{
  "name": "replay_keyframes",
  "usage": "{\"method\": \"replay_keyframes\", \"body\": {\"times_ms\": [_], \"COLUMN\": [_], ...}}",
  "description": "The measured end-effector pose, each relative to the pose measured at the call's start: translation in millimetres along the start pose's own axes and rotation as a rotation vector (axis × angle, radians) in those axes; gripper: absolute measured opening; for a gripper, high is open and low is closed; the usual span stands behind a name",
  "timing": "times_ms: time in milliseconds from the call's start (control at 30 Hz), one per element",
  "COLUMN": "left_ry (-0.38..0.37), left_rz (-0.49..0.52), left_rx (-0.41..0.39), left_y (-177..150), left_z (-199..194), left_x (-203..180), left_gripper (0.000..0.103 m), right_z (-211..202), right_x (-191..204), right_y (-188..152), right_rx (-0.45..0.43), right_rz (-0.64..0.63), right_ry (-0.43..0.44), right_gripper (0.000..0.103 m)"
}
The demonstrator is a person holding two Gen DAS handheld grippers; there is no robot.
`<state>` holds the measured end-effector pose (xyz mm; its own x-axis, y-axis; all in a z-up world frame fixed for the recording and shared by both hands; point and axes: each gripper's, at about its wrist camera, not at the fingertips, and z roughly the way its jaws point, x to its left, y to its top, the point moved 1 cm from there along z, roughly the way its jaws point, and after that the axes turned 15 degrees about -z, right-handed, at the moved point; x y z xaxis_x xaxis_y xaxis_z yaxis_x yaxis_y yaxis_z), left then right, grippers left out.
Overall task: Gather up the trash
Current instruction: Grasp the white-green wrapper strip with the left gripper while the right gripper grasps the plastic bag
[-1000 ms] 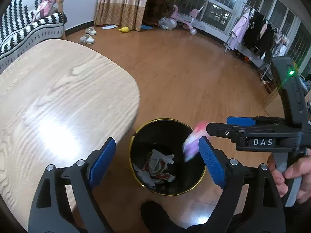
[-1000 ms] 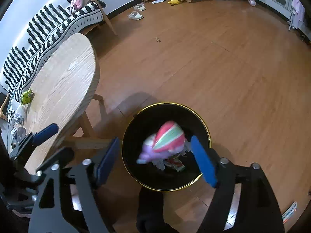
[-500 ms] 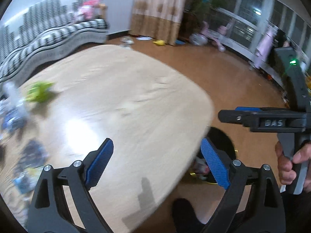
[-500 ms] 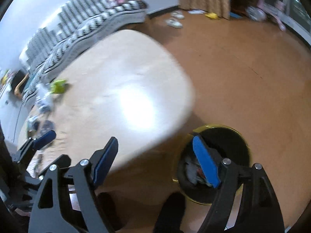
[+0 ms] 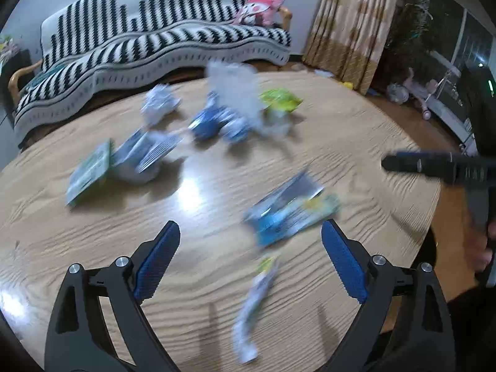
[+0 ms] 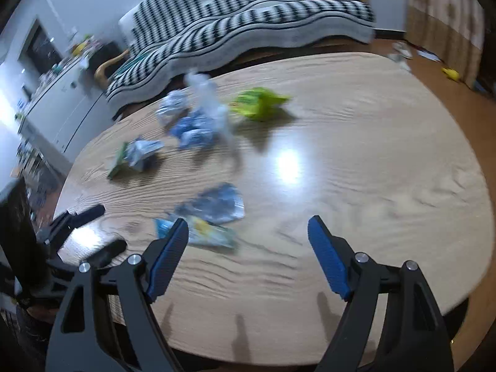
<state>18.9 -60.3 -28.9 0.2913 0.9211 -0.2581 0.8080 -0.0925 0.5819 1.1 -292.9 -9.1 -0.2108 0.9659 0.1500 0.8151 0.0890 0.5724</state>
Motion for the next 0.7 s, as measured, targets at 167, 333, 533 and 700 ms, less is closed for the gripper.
{"method": "replay_keyframes", "body": {"times_ms": [167,333,533,700], "left_ry": [-0.009,-0.059,-0.067,-0.027], "left_rz": [0.021,0.060,0.116,0.157], "left_rx": [0.041,0.091,0.126,0.132], "left_y": [-17.9,-29.4,-40.6,-52.8], "left_z": [0.7,5.6,14.7,23.4], "left_x": [26.0,27.9,18.0,13.6], "left_gripper": [0.090,0.090,0.088,0.074], "right_z": [32.9,64.6,106.6,132.6], "right_x": [28.2,37.2,25.3,15.8], "right_y": [31.3,59.5,81.9,91.3], "right_rx": [0.005,0.013,0.046,0.071], "right_rz": [-0.030,-0.057,-0.048,-0.024], "right_ry": [0.015,-0.039,-0.089,-0.101], "right_gripper": [0.077,0.077,0.073,0.062]}}
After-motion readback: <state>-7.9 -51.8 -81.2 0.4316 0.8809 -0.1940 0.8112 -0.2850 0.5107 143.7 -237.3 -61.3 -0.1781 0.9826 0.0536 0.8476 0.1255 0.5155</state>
